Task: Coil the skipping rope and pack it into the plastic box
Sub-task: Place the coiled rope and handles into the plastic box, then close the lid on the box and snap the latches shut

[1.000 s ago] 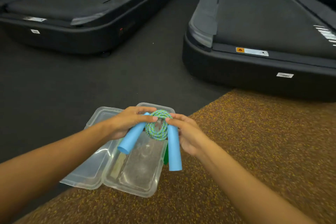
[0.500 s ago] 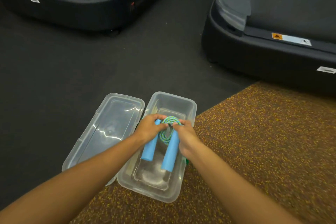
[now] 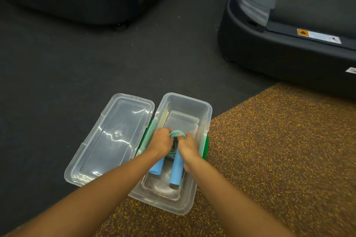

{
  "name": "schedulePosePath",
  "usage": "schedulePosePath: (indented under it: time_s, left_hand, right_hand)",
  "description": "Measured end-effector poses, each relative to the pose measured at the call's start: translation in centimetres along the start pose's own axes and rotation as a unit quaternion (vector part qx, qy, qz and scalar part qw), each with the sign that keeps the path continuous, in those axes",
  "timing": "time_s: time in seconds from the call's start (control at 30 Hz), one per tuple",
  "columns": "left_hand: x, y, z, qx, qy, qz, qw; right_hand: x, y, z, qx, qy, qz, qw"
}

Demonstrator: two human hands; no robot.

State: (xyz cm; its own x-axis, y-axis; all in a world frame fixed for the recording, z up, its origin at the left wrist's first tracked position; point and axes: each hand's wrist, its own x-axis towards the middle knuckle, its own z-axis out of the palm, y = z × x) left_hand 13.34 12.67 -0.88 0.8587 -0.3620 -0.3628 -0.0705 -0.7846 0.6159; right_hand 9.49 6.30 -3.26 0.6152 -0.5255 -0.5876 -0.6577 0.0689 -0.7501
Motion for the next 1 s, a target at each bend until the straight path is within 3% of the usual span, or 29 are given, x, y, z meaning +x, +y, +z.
schedulePosePath:
  time_s: [0.3, 0.67, 0.87, 1.0]
  left_hand:
    - [-0.4, 0.9, -0.2, -0.015, -0.011, -0.016, 1.000]
    - [-0.7, 2.3, -2.5, -0.118, 0.000, 0.040, 0.992]
    - [-0.6, 2.8, -7.8, -0.227, 0.053, 0.092, 0.968]
    - [-0.6, 0.6, -12.3, -0.253, 0.128, 0.081, 0.955]
  right_hand:
    - [-0.9, -0.6, -0.3, 0.004, 0.009, -0.011, 1.000]
    - [-3.3, -2.4, -0.2, 0.038, 0.060, -0.073, 0.995]
    - [-6.6, -6.5, 1.8, 0.153, 0.024, -0.145, 0.977]
    - [-8.5, -8.5, 4.2, 0.171, -0.056, -0.156, 0.971]
